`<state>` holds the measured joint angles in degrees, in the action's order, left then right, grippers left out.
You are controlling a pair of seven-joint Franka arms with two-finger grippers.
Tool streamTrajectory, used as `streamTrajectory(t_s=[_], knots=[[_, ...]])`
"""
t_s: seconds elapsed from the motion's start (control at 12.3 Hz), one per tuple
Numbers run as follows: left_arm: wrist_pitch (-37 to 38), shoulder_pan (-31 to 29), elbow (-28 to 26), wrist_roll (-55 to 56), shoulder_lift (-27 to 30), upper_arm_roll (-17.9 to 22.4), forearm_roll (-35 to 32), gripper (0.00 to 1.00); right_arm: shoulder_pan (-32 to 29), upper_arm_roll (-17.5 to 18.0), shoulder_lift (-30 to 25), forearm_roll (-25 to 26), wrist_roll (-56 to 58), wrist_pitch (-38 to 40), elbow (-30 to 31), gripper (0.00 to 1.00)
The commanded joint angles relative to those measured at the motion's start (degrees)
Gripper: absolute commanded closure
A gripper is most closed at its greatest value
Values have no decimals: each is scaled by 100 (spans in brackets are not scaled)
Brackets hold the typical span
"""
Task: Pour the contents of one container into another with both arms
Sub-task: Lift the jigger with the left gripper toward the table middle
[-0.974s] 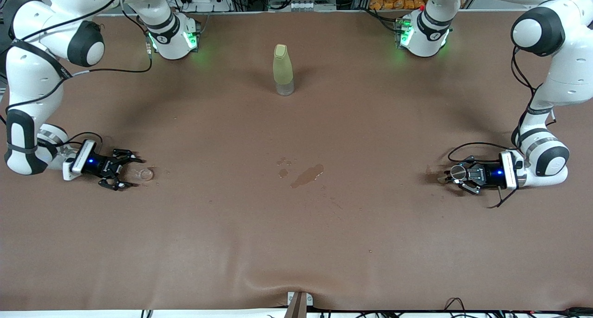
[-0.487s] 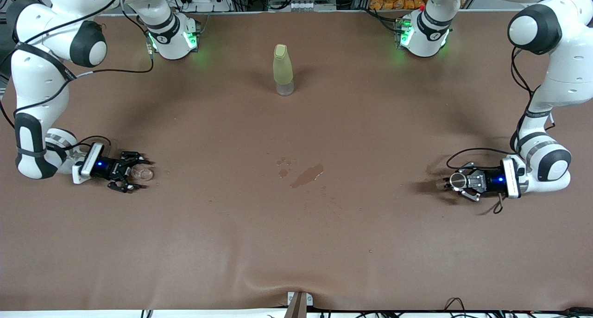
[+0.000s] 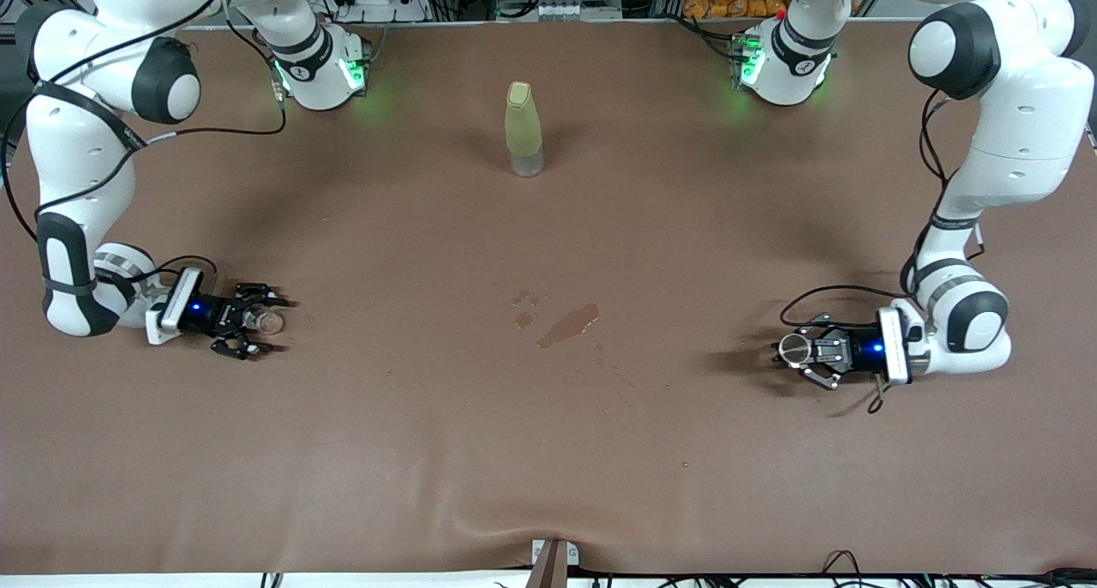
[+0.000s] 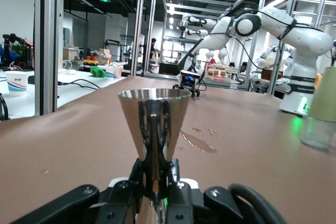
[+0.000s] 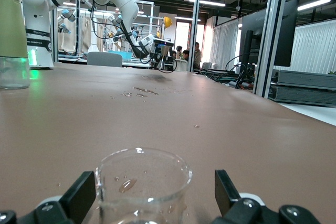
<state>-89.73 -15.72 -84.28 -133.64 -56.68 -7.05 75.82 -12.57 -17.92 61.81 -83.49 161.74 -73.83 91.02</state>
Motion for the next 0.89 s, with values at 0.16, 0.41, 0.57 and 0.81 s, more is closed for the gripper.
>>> streamTrajectory(t_s=[0.16,0.41,0.57,0.81], knots=[[-1465,166,-492,-372,253,-883,565,100,18,34,138,-132,1528,26,48,59],[-2099,305,-501,-373,254,-1263,924,100,53,43,138,-132,1493,35,48,80],[-2399,699,-466,-521,219,-1308,1327,100,71,60,129,-124,1449,44,39,91],[-2645,1096,-449,-759,218,-1299,1462,100,97,244,94,-124,1020,96,48,100]])
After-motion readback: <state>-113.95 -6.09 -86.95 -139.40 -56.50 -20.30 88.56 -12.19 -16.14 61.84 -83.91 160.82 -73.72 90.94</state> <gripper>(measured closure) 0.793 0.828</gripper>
